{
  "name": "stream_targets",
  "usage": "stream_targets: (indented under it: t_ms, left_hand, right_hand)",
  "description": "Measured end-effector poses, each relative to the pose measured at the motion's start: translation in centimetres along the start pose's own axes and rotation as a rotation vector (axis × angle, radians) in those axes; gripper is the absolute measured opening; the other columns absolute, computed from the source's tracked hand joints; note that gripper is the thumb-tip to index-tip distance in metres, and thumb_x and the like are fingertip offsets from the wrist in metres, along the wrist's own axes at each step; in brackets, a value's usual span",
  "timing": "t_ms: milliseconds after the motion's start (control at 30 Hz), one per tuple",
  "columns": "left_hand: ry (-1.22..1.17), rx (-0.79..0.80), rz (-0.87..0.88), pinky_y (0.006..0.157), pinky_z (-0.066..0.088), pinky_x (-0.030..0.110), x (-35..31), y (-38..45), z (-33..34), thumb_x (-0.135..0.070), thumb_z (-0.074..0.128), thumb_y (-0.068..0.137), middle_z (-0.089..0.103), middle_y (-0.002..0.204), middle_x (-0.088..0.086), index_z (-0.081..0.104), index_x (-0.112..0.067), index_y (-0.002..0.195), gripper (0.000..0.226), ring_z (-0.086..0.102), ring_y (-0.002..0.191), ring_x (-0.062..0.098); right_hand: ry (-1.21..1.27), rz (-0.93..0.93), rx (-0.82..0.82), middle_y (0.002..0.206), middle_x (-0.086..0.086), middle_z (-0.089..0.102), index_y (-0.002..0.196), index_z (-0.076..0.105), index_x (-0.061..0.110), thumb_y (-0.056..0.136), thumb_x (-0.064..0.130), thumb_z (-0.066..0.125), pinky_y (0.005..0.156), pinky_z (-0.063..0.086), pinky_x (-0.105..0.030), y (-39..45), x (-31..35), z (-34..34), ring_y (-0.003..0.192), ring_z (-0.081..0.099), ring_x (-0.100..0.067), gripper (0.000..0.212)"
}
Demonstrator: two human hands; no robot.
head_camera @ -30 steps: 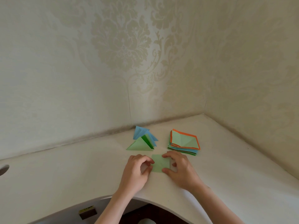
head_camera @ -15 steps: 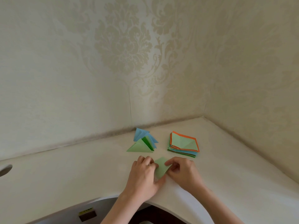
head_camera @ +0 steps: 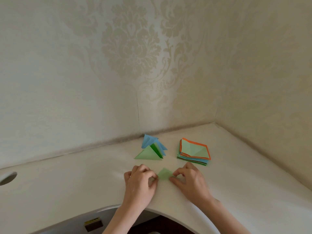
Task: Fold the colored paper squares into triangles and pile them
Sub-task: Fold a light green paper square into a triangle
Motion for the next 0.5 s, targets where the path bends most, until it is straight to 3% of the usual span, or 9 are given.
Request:
stream_targets:
  t_ms: [233, 400, 500]
  left_hand:
    - [0.066, 0.046, -0.147, 0.082, 0.023, 0.027, -0.3, 0.4, 0.8, -0.052, 0.054, 0.088, 0.048, 0.096, -0.018, 0.063, -0.034, 0.091, 0.02, 0.041, 0.103, 0.009]
    - [0.165, -0.044, -0.137, 0.073, 0.026, 0.031, -1.0, 0.6, 1.6, -0.058, 0.063, 0.08, 0.053, 0.083, -0.009, 0.063, -0.027, 0.076, 0.031, 0.047, 0.085, 0.019]
    - [0.191, -0.057, -0.148, 0.073, 0.026, 0.032, -0.8, 0.7, 1.9, -0.059, 0.063, 0.079, 0.052, 0.082, -0.009, 0.062, -0.027, 0.075, 0.032, 0.047, 0.085, 0.02]
  right_hand:
    - [-0.031, 0.028, -0.048, 0.089, 0.008, 0.048, 0.092, 0.067, 0.025, 0.084, 0.055, 0.061, 0.079, 0.04, -0.029, 0.2, 0.0, 0.7, 0.083, 0.05, -0.012, 0.031]
    - [-0.06, 0.053, -0.08, 0.084, 0.01, 0.047, 0.08, 0.06, 0.027, 0.082, 0.062, 0.058, 0.076, 0.039, -0.029, 0.3, 0.1, 1.0, 0.079, 0.049, -0.013, 0.035]
    - [-0.081, 0.067, -0.073, 0.083, 0.011, 0.047, 0.077, 0.051, 0.03, 0.08, 0.064, 0.058, 0.074, 0.038, -0.027, 0.4, 0.0, 0.9, 0.078, 0.048, -0.012, 0.035]
Point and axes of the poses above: each hand's wrist, its own y-axis towards the middle knuckle, its own z-axis out of the palm, x = y × z, the point moved 5 cm from there along y, towards the middle knuckle
